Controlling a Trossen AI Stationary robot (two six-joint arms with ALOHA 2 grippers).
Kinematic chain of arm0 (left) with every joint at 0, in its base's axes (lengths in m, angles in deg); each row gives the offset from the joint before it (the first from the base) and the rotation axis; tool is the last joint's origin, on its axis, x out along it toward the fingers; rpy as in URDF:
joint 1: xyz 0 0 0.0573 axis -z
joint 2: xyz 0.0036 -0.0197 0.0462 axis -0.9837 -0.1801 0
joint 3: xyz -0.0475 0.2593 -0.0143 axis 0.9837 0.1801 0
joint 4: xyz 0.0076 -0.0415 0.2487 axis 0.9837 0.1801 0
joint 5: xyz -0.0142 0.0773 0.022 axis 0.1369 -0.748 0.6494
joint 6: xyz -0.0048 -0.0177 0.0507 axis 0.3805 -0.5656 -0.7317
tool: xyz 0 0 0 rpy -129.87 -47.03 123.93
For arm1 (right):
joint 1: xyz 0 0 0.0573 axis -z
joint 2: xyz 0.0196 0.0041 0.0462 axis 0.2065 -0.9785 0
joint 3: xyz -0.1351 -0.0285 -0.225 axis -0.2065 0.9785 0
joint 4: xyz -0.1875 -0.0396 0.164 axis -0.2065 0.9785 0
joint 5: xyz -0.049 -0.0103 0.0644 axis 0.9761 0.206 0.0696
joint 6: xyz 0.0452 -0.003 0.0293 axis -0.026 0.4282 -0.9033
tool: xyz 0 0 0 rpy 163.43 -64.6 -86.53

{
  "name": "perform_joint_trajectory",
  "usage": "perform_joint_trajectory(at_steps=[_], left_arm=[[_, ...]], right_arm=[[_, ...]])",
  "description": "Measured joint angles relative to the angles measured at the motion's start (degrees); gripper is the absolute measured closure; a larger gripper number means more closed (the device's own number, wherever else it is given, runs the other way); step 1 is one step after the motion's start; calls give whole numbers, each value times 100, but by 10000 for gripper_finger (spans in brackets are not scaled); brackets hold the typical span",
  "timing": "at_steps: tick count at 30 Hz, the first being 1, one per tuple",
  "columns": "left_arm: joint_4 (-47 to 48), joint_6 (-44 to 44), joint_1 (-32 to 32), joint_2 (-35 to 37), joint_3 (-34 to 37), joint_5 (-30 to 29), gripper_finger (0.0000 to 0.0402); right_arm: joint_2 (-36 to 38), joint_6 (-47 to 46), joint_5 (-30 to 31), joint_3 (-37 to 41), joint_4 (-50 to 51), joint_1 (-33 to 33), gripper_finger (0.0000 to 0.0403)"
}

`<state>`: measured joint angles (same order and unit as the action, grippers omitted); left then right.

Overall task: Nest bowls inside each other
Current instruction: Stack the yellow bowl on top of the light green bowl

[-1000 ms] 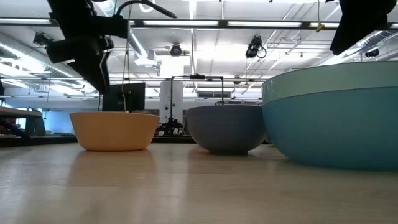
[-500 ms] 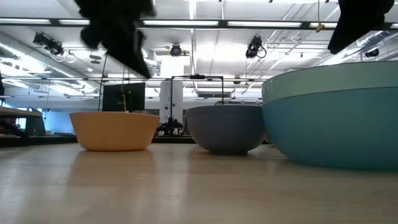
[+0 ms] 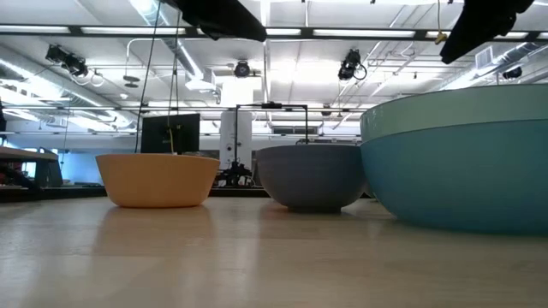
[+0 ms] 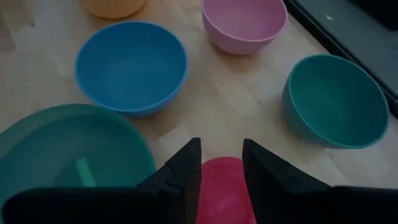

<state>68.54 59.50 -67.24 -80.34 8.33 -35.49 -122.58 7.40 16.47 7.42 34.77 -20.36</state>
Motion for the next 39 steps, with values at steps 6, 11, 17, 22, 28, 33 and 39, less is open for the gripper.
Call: perform_joint_trajectory(at_steps=[6,11,17,22,28,33,39], left_arm=[[-59,-33,1,0,0,-41,287],[1004,225,-204,0,0,-766,287],[2525,1249,-548,-2,0,-200,291],[3415,1978,-555,-2,2,337,308],[3465,2685,-564,-2,-14,893,303],[4112,3126,-575,-176,9,1182,283],[4164,3266,-575,-333,9,1511,248]], right_arm=[[0,-2,-29,0,0,2,298],[-2,-62,-135,0,-18,2,298],[-2,-81,-267,0,-74,2,298],[-2,-81,-277,0,-79,2,298],[-2,-63,-277,0,-81,2,298],[-2,-66,-307,0,-83,2,298],[-2,-63,-383,0,-91,2,298]])
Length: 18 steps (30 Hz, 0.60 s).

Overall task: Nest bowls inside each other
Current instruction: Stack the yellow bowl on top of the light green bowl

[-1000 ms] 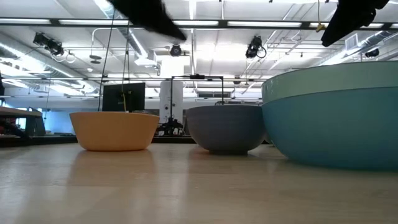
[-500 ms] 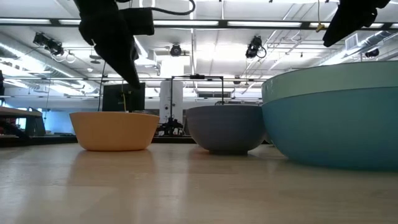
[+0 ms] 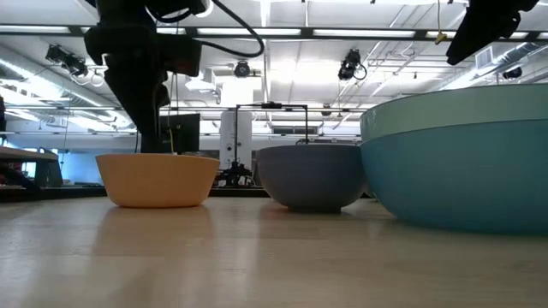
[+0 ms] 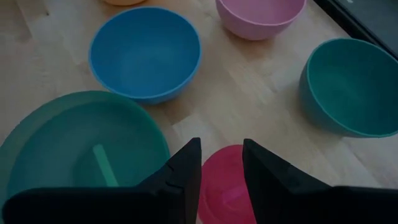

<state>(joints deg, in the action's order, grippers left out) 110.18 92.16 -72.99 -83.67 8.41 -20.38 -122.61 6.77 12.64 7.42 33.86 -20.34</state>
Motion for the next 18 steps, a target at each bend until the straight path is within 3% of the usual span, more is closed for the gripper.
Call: perform_joint_trajectory(at_steps=[7,18], left_arm=[[4,-4,9,-76,0,14,217],[-50,-280,50,-689,76,-4,214]], right_arm=[[0,-7,-49,0,-6,0,298],[0,-15,-155,0,-36,0,298]])
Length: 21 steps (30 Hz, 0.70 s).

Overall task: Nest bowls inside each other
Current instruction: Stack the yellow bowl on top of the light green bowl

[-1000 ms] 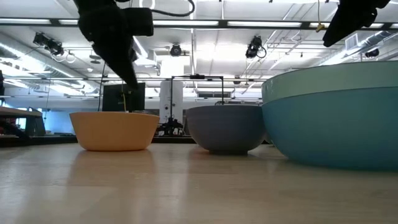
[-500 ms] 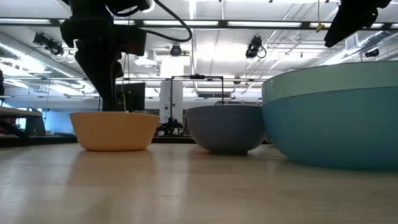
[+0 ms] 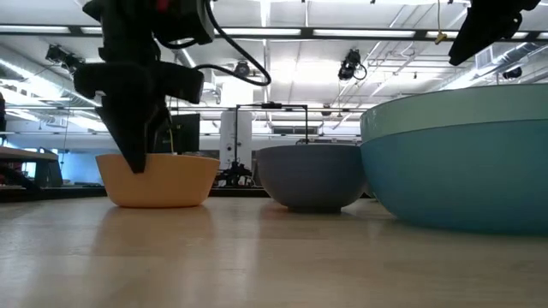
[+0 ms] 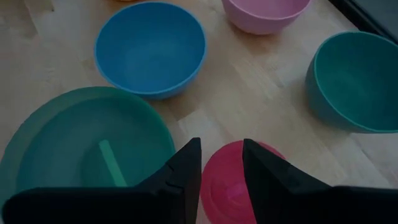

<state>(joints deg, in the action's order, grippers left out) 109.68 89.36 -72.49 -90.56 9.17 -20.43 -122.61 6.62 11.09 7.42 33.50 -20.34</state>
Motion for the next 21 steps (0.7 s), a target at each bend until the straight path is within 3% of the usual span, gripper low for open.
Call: perform_joint_trajectory(at_steps=[6,12,16,21], left_arm=[[-74,-143,0,-257,1,-232,236],[-327,-226,0,-546,3,-224,303],[-315,-363,4,-555,-1,-245,375],[-295,-374,65,-523,-9,-390,392]], right_arm=[[0,-2,-1,0,-7,0,298],[0,-2,-12,0,-72,0,298],[0,-2,-41,0,-90,0,298],[0,-2,-26,0,-90,0,298]])
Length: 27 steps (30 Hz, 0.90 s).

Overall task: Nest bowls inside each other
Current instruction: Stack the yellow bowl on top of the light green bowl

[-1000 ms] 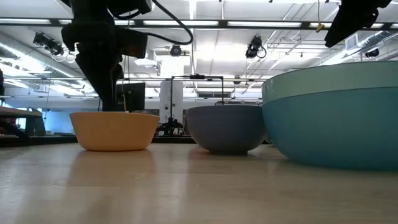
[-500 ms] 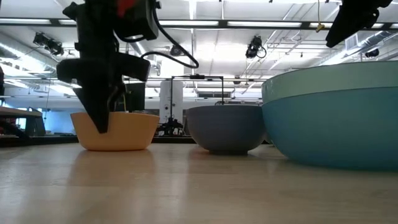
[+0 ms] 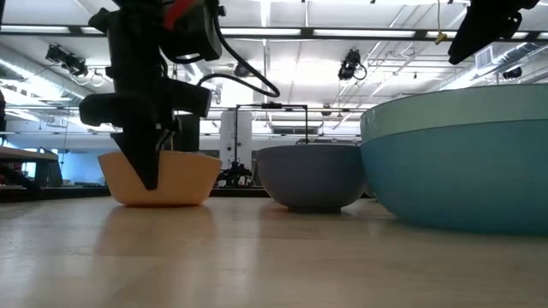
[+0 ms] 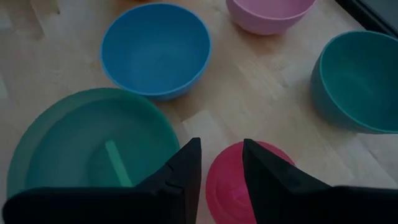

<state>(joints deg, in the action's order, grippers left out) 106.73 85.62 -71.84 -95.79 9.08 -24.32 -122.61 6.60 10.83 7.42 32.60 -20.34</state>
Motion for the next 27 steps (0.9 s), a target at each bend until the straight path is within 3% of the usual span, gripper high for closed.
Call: perform_joint_trajectory(at_steps=[7,13,16,21,27], left_arm=[[267,-25,395,-14,-557,-493,396],[985,-143,767,-14,-1645,-1438,396],[1024,-570,923,-14,-2307,-1589,396],[-50,-1501,966,-7,-2957,-1345,397],[-1311,-2095,911,-185,-3021,-552,397]], right_arm=[[0,67,386,0,5,0,298],[0,81,488,0,6,0,298],[0,56,551,0,7,0,298],[10,16,1138,0,-116,-155,298],[162,9,1812,0,-424,-591,298]])
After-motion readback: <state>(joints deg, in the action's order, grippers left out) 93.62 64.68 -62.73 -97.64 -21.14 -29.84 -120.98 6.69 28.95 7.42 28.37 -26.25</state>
